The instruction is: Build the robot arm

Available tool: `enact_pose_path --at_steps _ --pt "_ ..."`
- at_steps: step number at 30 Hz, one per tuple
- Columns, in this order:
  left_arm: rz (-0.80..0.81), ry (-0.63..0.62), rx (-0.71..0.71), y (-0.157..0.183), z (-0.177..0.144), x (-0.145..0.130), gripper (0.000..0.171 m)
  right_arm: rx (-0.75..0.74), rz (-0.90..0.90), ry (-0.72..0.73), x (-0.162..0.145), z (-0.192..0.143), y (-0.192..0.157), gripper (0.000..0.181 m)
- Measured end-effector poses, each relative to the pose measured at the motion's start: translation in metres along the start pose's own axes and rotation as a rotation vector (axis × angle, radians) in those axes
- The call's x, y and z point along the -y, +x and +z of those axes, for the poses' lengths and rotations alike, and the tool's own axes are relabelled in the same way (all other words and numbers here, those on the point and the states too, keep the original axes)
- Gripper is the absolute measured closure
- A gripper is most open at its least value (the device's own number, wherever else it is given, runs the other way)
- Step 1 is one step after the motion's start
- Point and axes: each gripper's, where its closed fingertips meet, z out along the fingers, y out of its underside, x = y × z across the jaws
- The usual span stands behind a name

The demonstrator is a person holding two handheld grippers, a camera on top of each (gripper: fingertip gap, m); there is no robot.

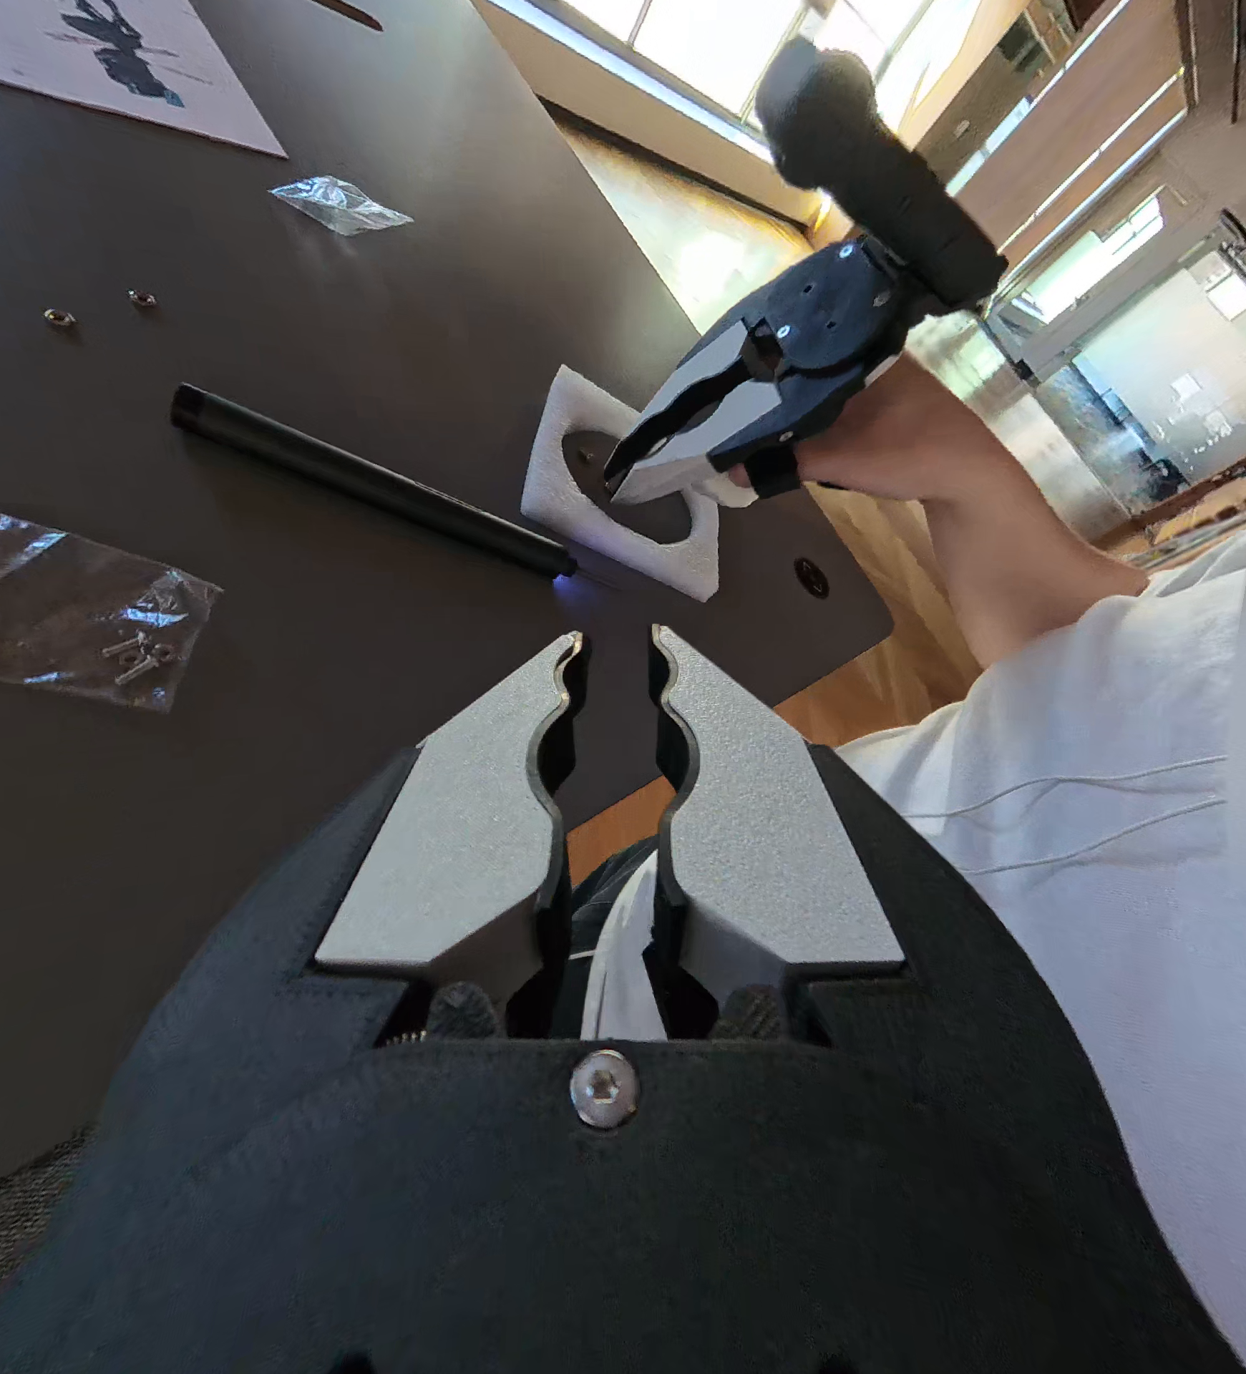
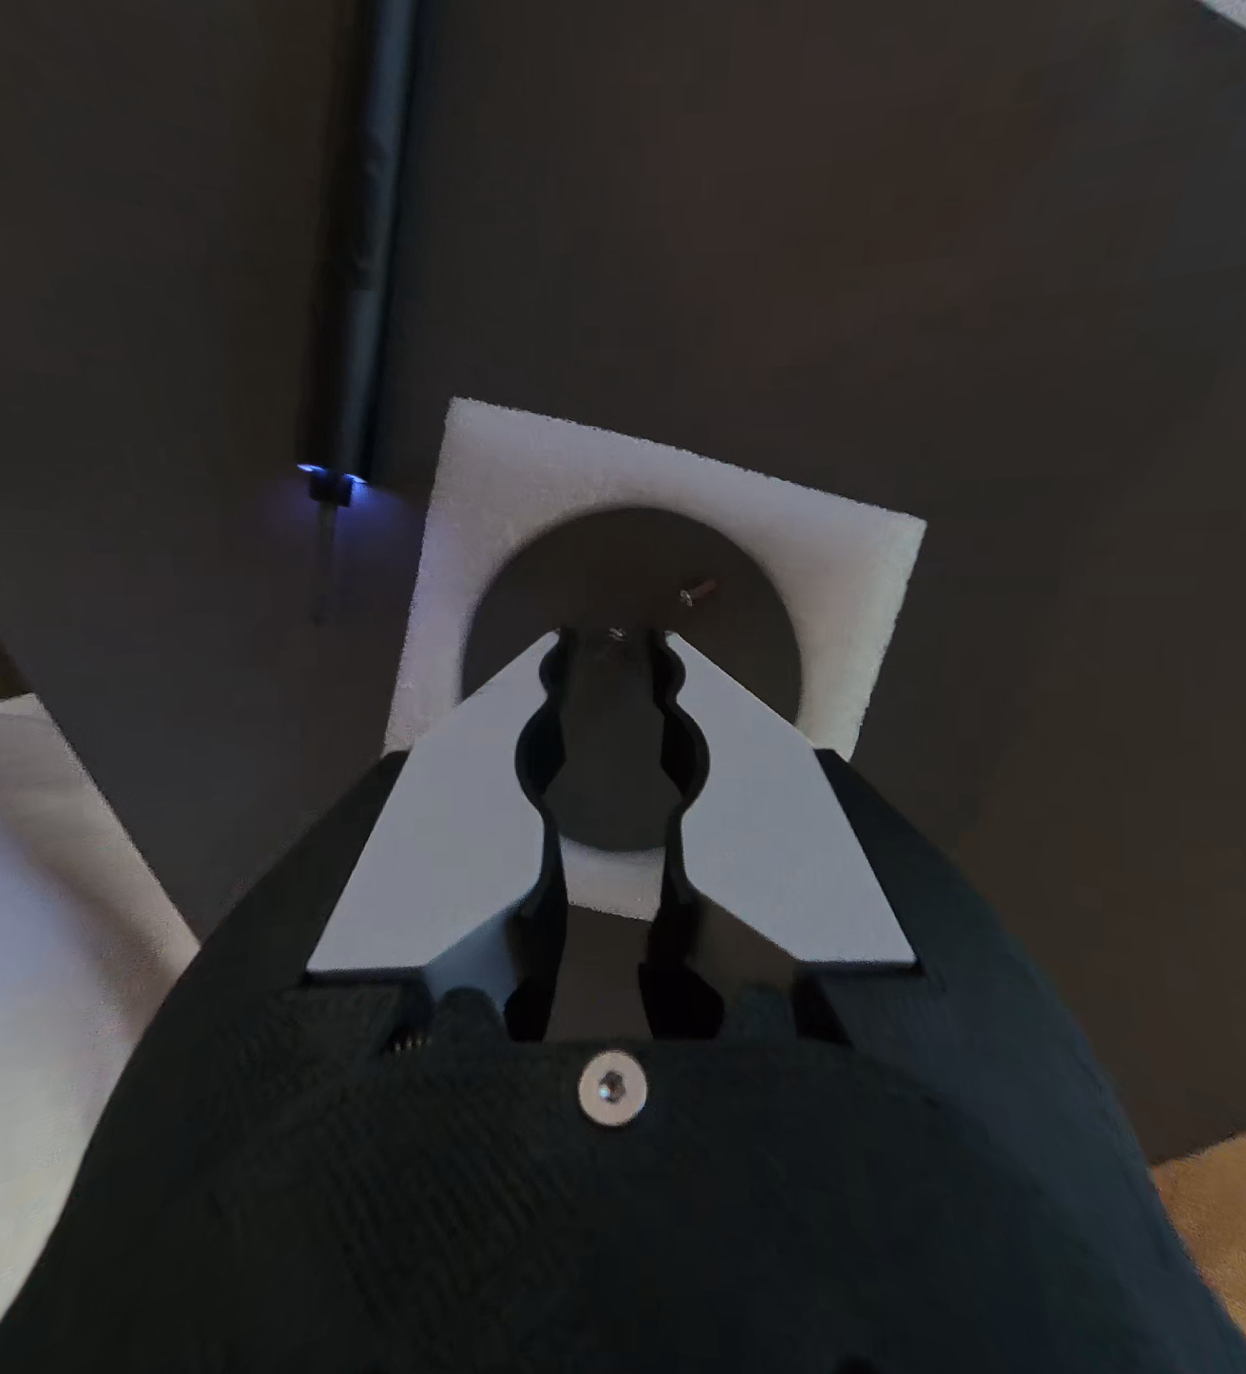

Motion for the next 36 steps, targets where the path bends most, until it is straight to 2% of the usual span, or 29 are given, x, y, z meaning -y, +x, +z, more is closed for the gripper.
enact_pose_path --at_steps 3,5,10,12,15,19,24,29,33,36 --pt "-0.020 -0.002 0.004 0.001 -0.008 -0.005 0.157 -0.041 -0.012 0.014 0.002 0.001 0.000 0.163" --pt "-0.030 -0.022 0.015 -0.001 -0.016 -0.008 0.157 -0.029 0.021 0.037 0.002 0.002 0.001 0.175" --pt "-0.024 -0.037 0.020 -0.006 -0.048 -0.010 0.157 0.031 0.143 0.082 0.002 0.001 0.003 0.176" --pt "-0.012 -0.038 0.012 -0.017 -0.067 -0.009 0.157 0.061 0.209 0.146 0.009 -0.004 0.002 0.176" --pt "0.001 -0.030 -0.009 -0.042 -0.102 -0.004 0.157 0.132 0.305 0.327 0.044 -0.027 -0.011 0.176" --pt "0.060 -0.015 -0.055 -0.084 -0.168 0.001 0.157 0.198 0.348 0.639 0.129 -0.063 -0.046 0.176" --pt "0.128 -0.049 -0.038 -0.153 -0.271 0.006 0.156 0.365 0.337 0.937 0.264 -0.083 -0.113 0.176" --pt "0.175 -0.034 -0.008 -0.205 -0.347 0.034 0.156 0.495 0.198 1.042 0.394 -0.089 -0.176 0.177" --pt "0.175 0.025 0.001 -0.250 -0.376 0.067 0.156 0.477 -0.030 1.093 0.488 -0.097 -0.218 0.177" --pt "0.169 0.118 -0.002 -0.271 -0.391 0.097 0.155 0.435 -0.172 1.159 0.555 -0.106 -0.231 0.177"
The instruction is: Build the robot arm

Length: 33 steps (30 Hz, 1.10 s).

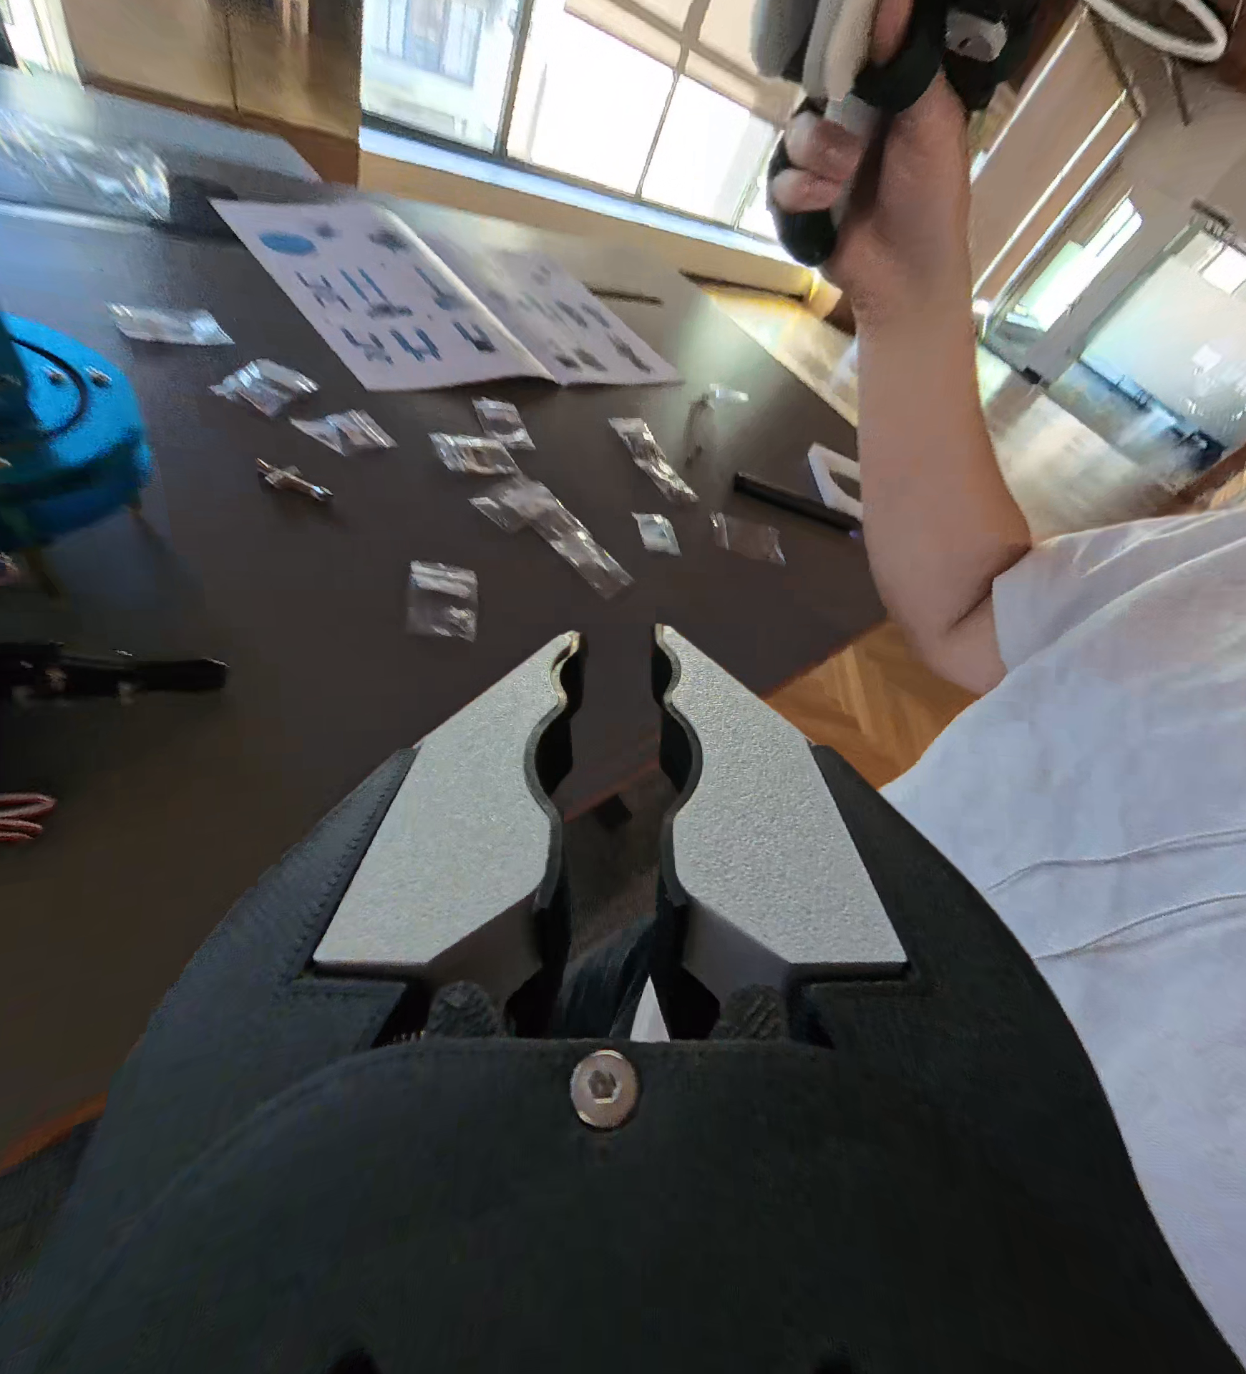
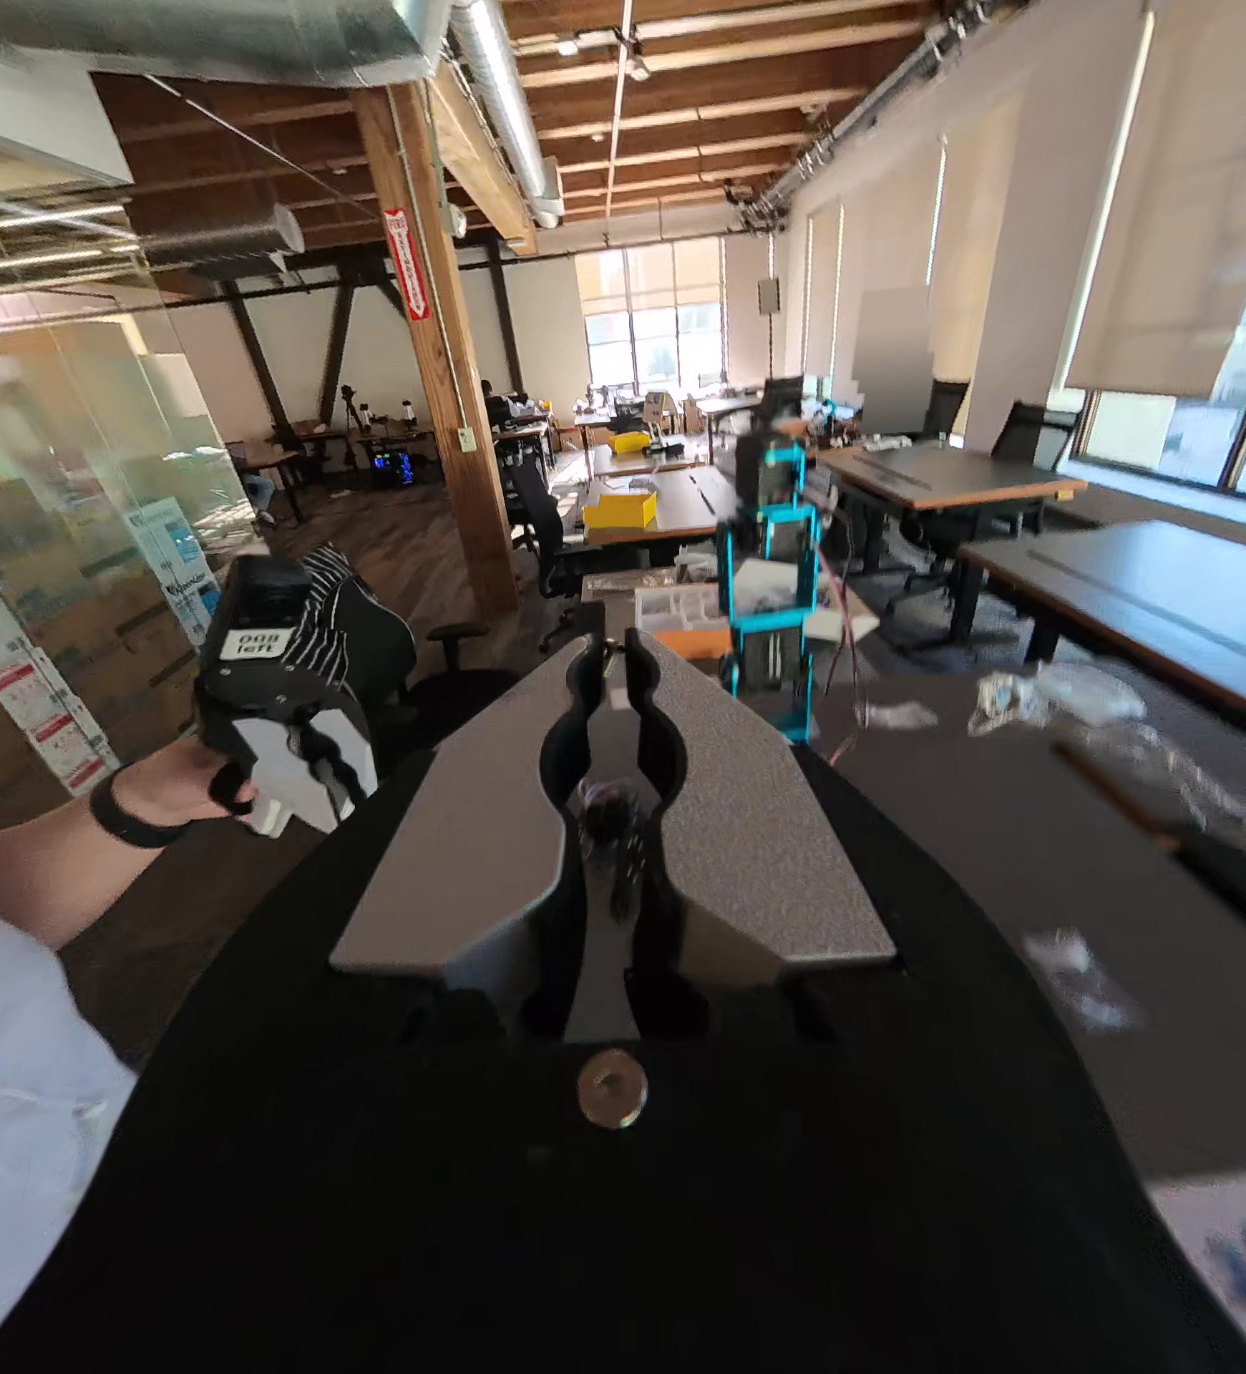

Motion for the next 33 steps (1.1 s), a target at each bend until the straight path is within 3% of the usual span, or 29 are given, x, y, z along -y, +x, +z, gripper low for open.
enact_pose_path --at_steps 6,9,13,21,33 --pt "-0.032 0.087 0.032 -0.048 -0.028 0.031 0.154 0.092 -0.120 0.121 0.056 0.109 0.031 0.177" --pt "-0.045 0.104 0.023 -0.070 -0.040 0.048 0.153 0.080 -0.127 0.087 0.057 0.155 0.051 0.177" --pt "0.013 0.092 -0.026 -0.102 -0.053 0.067 0.152 0.036 -0.145 0.010 0.040 0.191 0.074 0.177" --pt "0.076 0.011 -0.155 -0.158 -0.065 0.092 0.152 0.012 -0.079 0.021 0.026 0.209 0.090 0.177" --pt "0.072 -0.002 -0.191 -0.174 -0.065 0.099 0.152 0.033 -0.140 -0.045 0.015 0.209 0.093 0.177"
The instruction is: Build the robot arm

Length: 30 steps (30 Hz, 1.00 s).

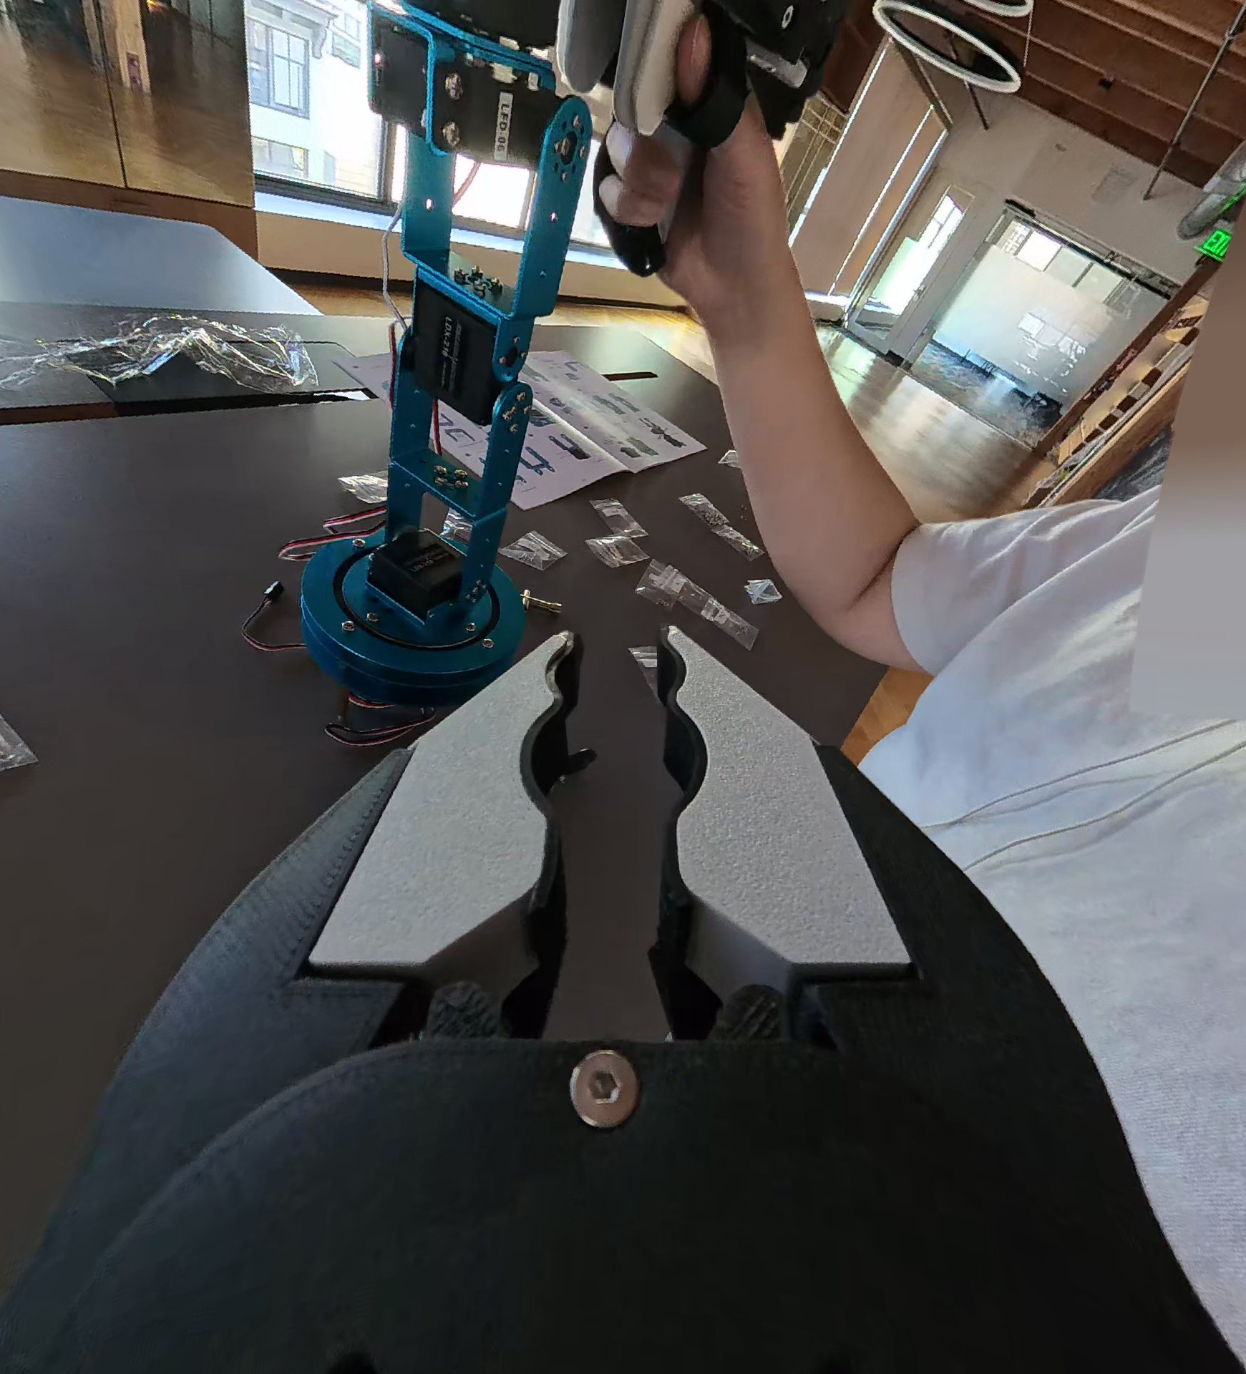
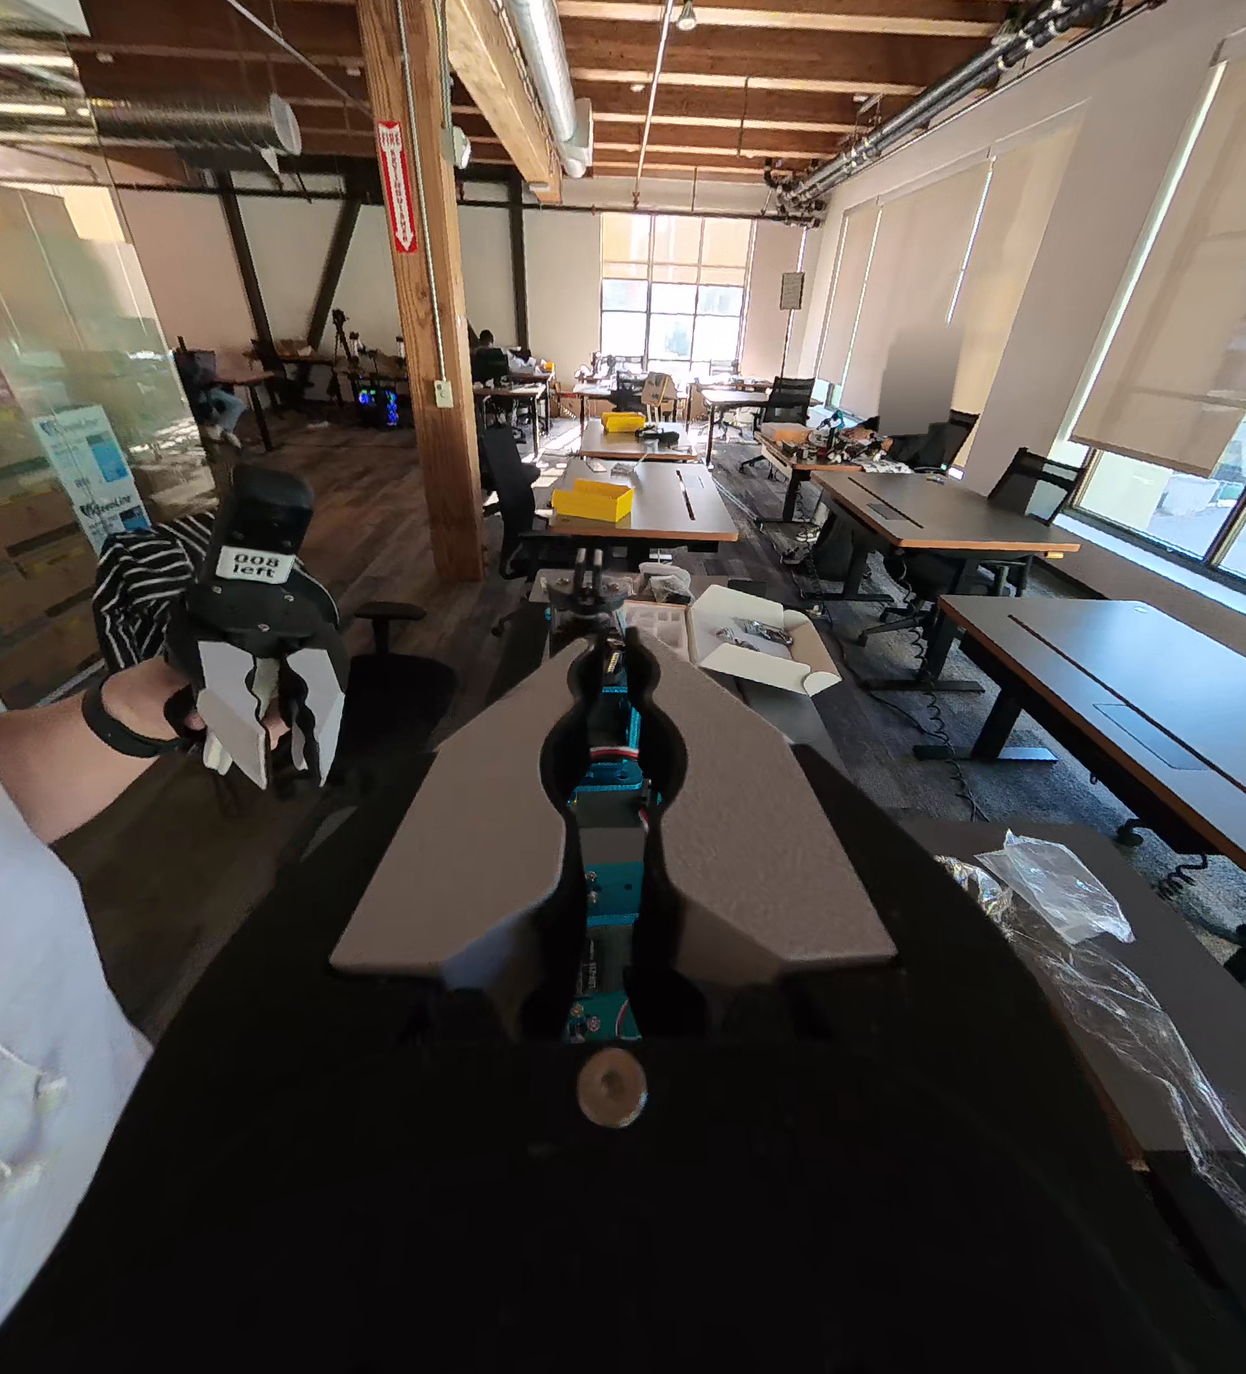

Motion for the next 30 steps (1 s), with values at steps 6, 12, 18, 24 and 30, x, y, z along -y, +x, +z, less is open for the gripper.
enact_pose_path --at_steps 6,12,18,24,30 --pt "-0.004 -0.001 0.007 0.004 0.005 -0.003 0.152 0.028 -0.050 -0.022 -0.001 -0.002 -0.001 0.176" --pt "-0.021 -0.013 0.016 0.005 0.008 -0.007 0.152 0.056 -0.033 -0.015 0.007 -0.006 0.002 0.172" --pt "-0.002 -0.029 -0.015 0.005 0.010 -0.012 0.152 -0.036 -0.112 -0.015 0.009 -0.054 -0.013 0.172" --pt "0.039 -0.033 -0.097 0.017 0.042 -0.010 0.144 -0.680 -0.108 -0.286 -0.017 -0.302 -0.019 0.167" --pt "0.157 0.044 -0.005 0.081 0.132 -0.018 0.140 -0.877 0.255 -0.635 -0.139 -0.582 -0.065 0.161"
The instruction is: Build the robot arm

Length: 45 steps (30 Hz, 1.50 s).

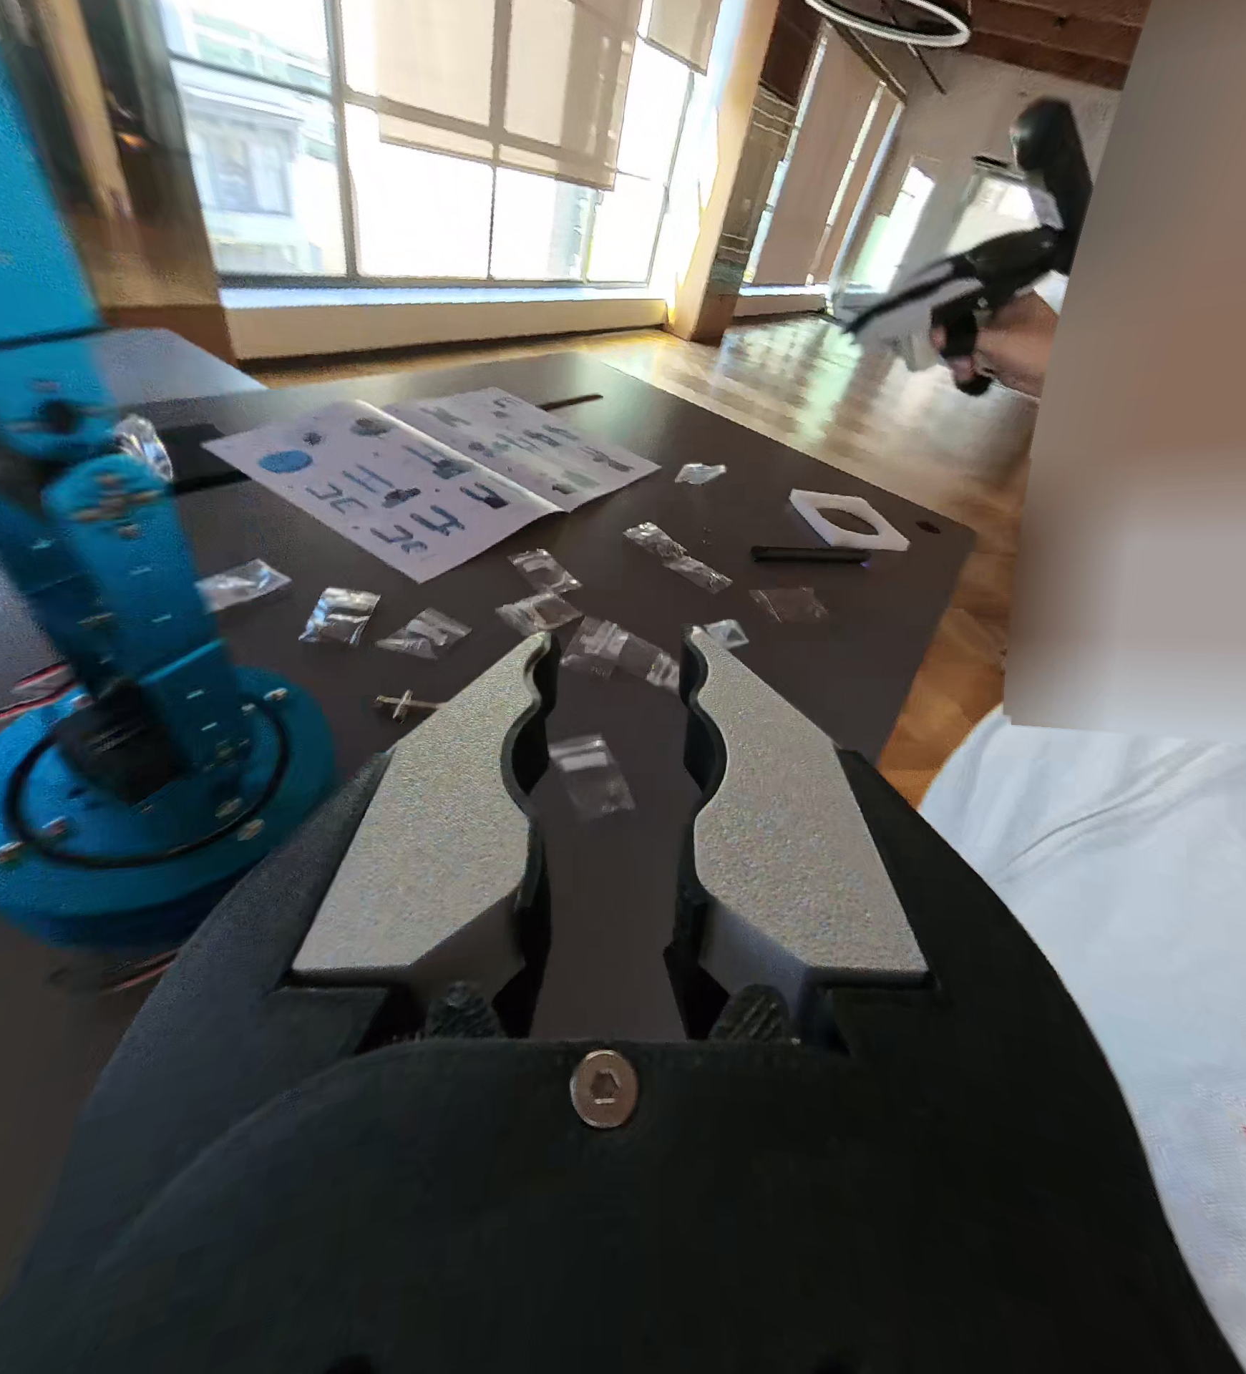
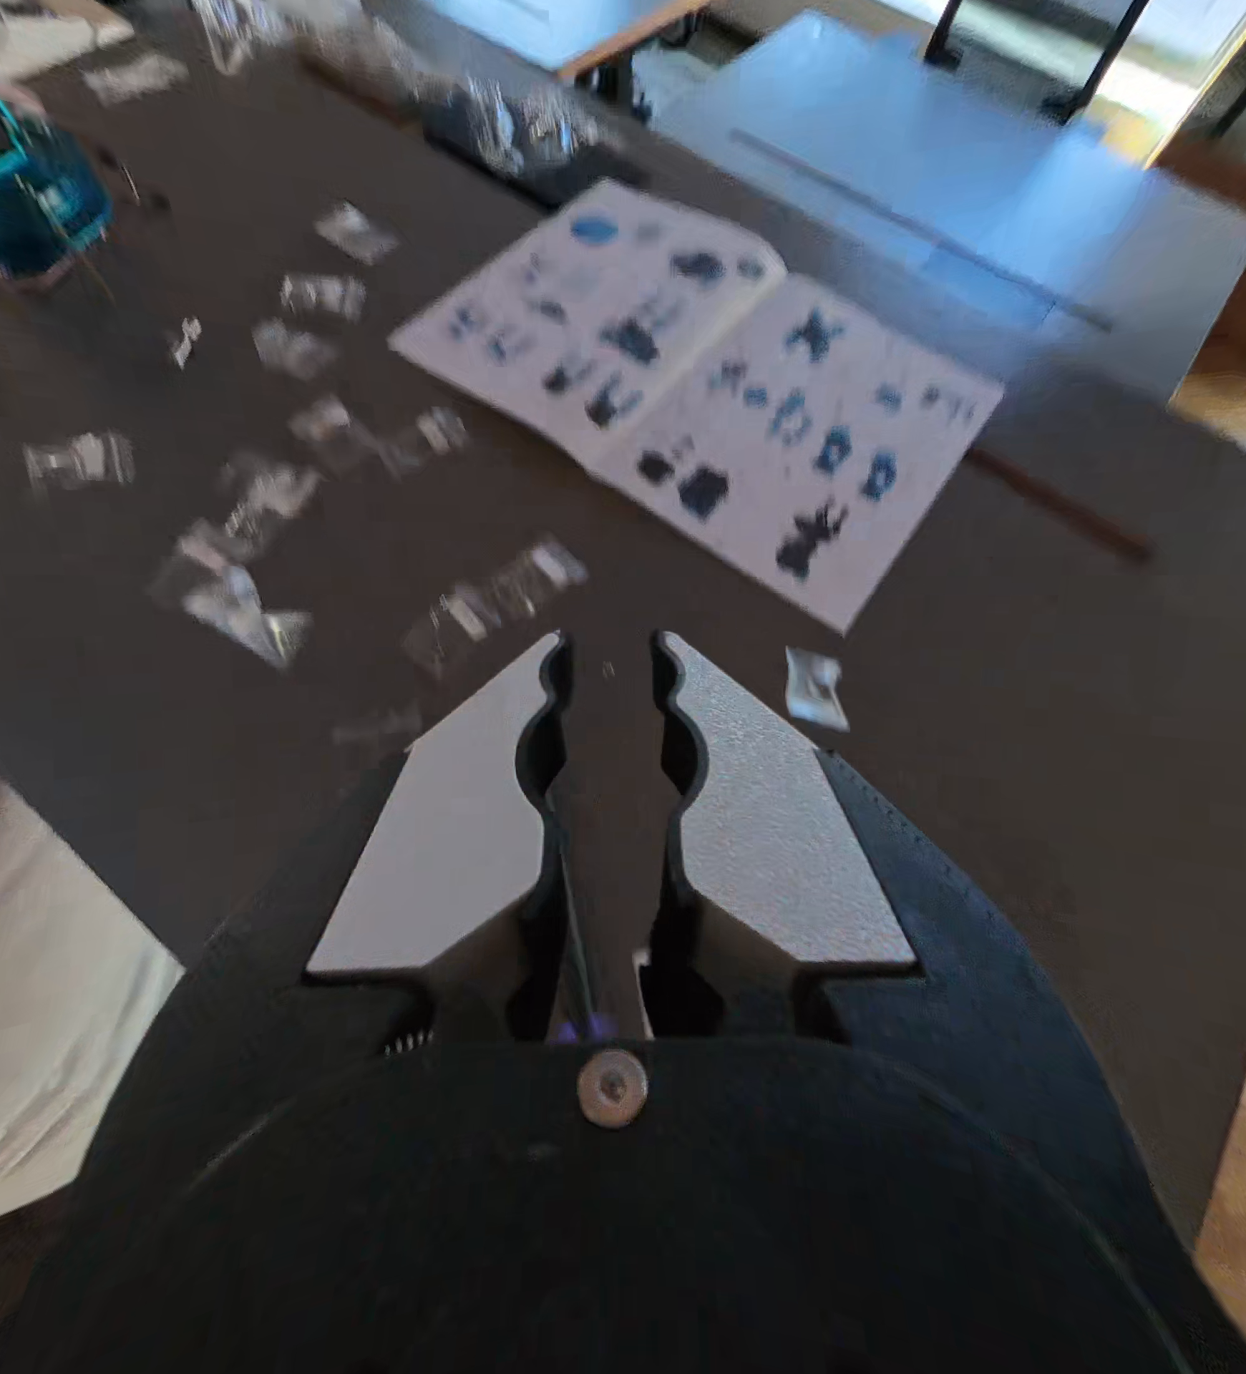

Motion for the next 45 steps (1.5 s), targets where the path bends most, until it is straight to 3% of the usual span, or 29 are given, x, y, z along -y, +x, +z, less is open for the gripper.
enact_pose_path --at_steps 2,5,7,10,13,16,23,29,31,32,35,38,41,43,45 --pt "-0.037 0.032 0.069 0.024 0.044 -0.006 0.139 0.082 -0.010 -0.052 -0.053 -0.005 0.023 0.161" --pt "-0.149 0.151 0.046 0.077 0.113 -0.001 0.137 0.193 -0.085 -0.116 -0.106 0.005 0.038 0.164" --pt "-0.245 0.201 -0.016 0.110 0.154 0.008 0.140 0.281 -0.152 -0.050 -0.104 0.025 0.030 0.164" --pt "-0.323 0.170 -0.113 0.159 0.196 0.020 0.140 0.440 -0.251 0.020 -0.091 0.064 -0.001 0.163" --pt "-0.250 0.187 -0.042 0.191 0.211 0.031 0.143 0.498 -0.384 -0.014 -0.093 0.113 -0.008 0.162" --pt "-0.221 0.180 0.032 0.213 0.219 0.026 0.143 0.553 -0.417 -0.072 -0.102 0.144 -0.005 0.161" --pt "-0.419 0.135 0.080 0.233 0.225 -0.023 0.127 0.641 -0.467 -0.177 -0.115 0.166 -0.008 0.160" --pt "-0.512 0.125 0.058 0.248 0.239 -0.034 0.103 0.677 -0.492 -0.184 -0.118 0.171 -0.013 0.162" --pt "-0.523 0.116 0.093 0.243 0.241 -0.040 0.090 0.677 -0.486 -0.191 -0.118 0.173 -0.012 0.164" --pt "-0.526 0.116 0.126 0.237 0.239 -0.043 0.086 0.688 -0.478 -0.196 -0.118 0.173 -0.013 0.173" --pt "-0.493 0.172 0.298 0.200 0.213 -0.045 0.084 0.702 -0.466 -0.183 -0.117 0.173 -0.013 0.174" --pt "-0.354 0.192 0.617 0.136 0.153 -0.043 0.093 0.683 -0.494 -0.187 -0.118 0.172 -0.012 0.174" --pt "-0.097 0.146 0.954 0.063 0.078 -0.022 0.104 0.646 -0.516 -0.169 -0.115 0.166 -0.013 0.174" --pt "0.009 0.146 1.059 0.017 0.042 0.001 0.104 0.617 -0.502 -0.144 -0.107 0.158 -0.014 0.174" --pt "0.026 0.175 1.059 -0.028 0.022 0.026 0.103 0.577 -0.478 -0.108 -0.096 0.149 -0.015 0.174"
